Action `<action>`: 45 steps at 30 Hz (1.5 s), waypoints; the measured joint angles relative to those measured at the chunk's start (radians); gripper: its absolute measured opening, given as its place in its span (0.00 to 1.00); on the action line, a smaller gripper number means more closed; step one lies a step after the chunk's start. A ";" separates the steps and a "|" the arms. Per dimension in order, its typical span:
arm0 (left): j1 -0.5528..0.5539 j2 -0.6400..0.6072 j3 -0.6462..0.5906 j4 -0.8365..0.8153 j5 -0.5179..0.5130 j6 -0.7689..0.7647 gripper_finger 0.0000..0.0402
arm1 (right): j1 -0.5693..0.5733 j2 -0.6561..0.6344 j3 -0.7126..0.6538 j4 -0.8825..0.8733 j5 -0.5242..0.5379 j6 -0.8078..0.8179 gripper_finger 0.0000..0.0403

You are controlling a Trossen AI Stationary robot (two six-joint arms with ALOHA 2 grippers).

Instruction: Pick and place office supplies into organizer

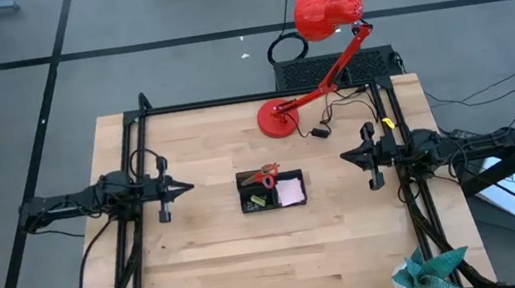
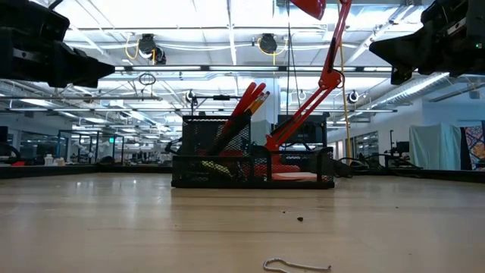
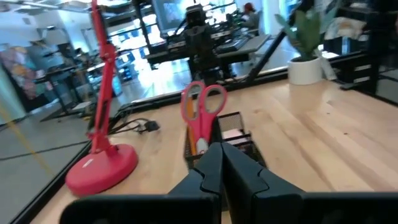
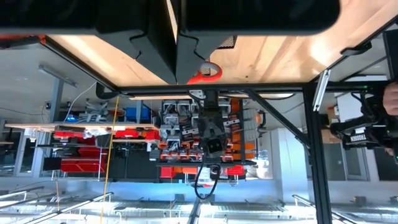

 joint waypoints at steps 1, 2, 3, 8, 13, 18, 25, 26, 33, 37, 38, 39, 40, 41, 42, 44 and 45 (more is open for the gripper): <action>0.000 0.000 0.000 -0.002 -0.016 -0.001 0.03 | 0.000 0.000 0.000 0.000 0.000 -0.005 0.00; 0.000 0.000 0.000 -0.005 -0.030 -0.003 0.04 | 0.000 0.000 0.000 0.002 0.000 -0.007 0.00; 0.000 0.000 0.000 -0.004 -0.043 -0.008 0.04 | 0.000 0.000 0.000 0.006 0.000 -0.007 0.00; 0.000 0.000 0.000 -0.004 -0.088 -0.009 0.04 | 0.000 0.000 0.000 -0.007 0.000 0.014 0.01; 0.000 0.000 0.000 -0.005 -0.090 -0.019 0.01 | 0.000 0.000 0.000 -0.013 0.000 0.042 0.00; 0.000 0.000 0.000 -0.005 -0.090 -0.019 0.03 | 0.000 0.000 0.000 -0.012 0.000 0.091 0.00; 0.000 0.000 0.000 0.013 -0.094 -0.019 0.10 | 0.000 0.000 0.000 -0.011 0.000 0.092 0.01; 0.000 0.000 0.000 0.014 -0.094 -0.019 0.11 | 0.000 0.000 0.000 -0.011 0.000 0.092 0.01; 0.000 0.000 0.000 0.018 -0.094 -0.019 0.12 | 0.000 0.000 0.000 -0.011 0.000 0.092 0.01; 0.000 0.000 0.000 0.018 -0.094 -0.019 0.12 | 0.000 0.000 0.000 -0.011 0.000 0.092 0.00; 0.000 0.000 0.000 0.019 -0.093 -0.019 0.12 | 0.000 0.000 0.000 -0.011 0.000 0.092 0.00; 0.000 0.000 0.000 0.019 -0.093 -0.019 0.12 | 0.000 0.000 0.000 -0.011 0.000 0.092 0.00; 0.000 0.000 0.000 0.019 -0.093 -0.019 0.12 | 0.000 0.000 0.000 -0.011 0.000 0.092 0.00; 0.000 0.000 0.000 0.019 -0.093 -0.019 0.12 | 0.000 0.000 0.000 -0.011 0.000 0.092 0.00; 0.000 0.000 0.000 0.019 -0.093 -0.019 0.12 | 0.000 0.000 0.000 -0.011 0.000 0.092 0.00; 0.000 0.000 0.000 0.019 -0.093 -0.019 0.12 | 0.000 0.000 0.000 -0.011 0.000 0.092 0.00; 0.000 0.000 0.000 0.019 -0.093 -0.019 0.12 | 0.000 0.000 0.000 -0.011 0.000 0.092 0.01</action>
